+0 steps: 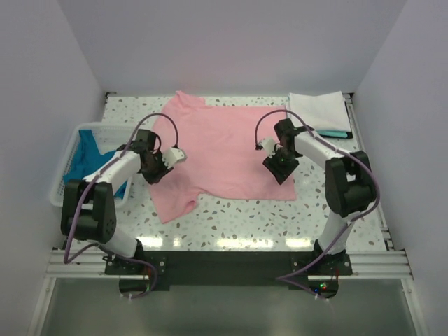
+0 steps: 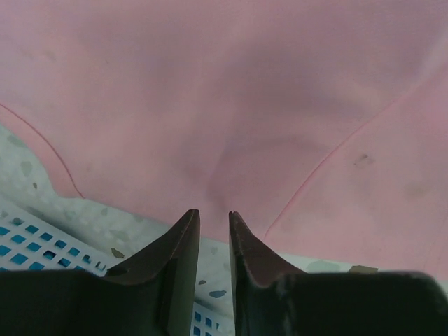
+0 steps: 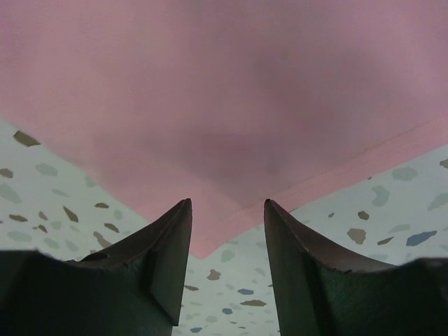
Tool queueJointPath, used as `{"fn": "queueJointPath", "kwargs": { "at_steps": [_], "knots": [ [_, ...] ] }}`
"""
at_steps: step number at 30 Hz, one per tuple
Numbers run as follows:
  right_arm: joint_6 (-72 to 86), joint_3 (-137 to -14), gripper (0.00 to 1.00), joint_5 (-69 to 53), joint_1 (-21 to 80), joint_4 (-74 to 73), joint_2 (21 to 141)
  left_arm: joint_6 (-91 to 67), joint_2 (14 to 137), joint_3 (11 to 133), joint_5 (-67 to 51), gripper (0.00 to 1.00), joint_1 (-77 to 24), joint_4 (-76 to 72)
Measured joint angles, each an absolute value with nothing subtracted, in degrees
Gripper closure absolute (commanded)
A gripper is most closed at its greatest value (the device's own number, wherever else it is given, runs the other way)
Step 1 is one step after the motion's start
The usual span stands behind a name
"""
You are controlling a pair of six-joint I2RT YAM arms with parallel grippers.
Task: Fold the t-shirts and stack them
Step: Flatten the tshirt out
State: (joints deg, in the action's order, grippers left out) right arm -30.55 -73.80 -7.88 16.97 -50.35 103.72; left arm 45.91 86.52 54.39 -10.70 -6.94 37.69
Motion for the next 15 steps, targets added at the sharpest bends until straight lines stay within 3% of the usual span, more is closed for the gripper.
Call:
{"fn": "queueJointPath", "kwargs": {
  "at_steps": [4,15],
  "knots": [
    [-30.2,-73.28,0.52,-4.29,17.74,-48.99,106.67,45.39,90.63,54.37,-5.67,0.82,-7.66,36.91],
    [-33.69,-61.58,0.52,0.93,18.46,-50.37,99.09,52.95,85.8,44.77,0.73,0.9,-12.08,40.8]
  ]
}}
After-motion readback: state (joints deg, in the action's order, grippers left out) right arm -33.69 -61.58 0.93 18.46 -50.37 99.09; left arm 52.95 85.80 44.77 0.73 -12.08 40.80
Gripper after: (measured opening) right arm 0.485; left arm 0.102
